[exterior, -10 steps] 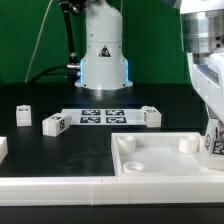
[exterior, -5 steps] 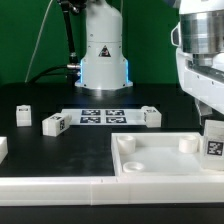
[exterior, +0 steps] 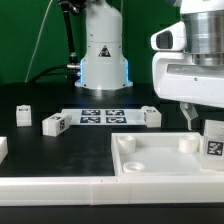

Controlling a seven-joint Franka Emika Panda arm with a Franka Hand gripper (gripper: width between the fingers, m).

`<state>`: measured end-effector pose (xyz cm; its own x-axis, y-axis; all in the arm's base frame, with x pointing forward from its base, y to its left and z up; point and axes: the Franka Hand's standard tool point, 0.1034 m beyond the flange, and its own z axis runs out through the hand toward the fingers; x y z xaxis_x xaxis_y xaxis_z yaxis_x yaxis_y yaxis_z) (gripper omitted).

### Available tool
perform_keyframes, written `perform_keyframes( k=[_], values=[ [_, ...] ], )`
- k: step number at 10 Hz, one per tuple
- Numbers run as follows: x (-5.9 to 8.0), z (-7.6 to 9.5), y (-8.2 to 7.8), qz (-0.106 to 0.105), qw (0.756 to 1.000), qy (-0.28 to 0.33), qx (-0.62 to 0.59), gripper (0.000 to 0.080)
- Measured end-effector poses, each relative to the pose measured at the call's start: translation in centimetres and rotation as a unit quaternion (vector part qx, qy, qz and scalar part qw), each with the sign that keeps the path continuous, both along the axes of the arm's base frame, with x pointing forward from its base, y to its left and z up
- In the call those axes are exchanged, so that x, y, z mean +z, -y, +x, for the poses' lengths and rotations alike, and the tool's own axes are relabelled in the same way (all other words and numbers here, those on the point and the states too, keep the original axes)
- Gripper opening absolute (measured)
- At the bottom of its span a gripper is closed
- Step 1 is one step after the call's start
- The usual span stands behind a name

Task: Assemble one leg

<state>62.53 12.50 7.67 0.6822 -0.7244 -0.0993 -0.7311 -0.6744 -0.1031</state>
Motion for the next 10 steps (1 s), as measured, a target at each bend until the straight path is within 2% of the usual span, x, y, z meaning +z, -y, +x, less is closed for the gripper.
perform_keyframes(
  k=[3, 4, 5, 7, 10],
  values=[
    [0.07, 0.15, -0.13, -0.016, 0.987, 0.02, 0.159, 0.0649],
    [-0.01, 0.04, -0.24, -0.017, 0.985, 0.02, 0.173, 0.0649],
    [-0.12, 0.05, -0.06, -0.02, 0.971, 0.028, 0.238, 0.0649],
    [-0.2, 0.04, 0.16, -0.021, 0.962, 0.032, 0.271, 0.0649],
    [-0.2, 0.07, 0.35, -0.022, 0.962, 0.032, 0.27, 0.03]
  ],
)
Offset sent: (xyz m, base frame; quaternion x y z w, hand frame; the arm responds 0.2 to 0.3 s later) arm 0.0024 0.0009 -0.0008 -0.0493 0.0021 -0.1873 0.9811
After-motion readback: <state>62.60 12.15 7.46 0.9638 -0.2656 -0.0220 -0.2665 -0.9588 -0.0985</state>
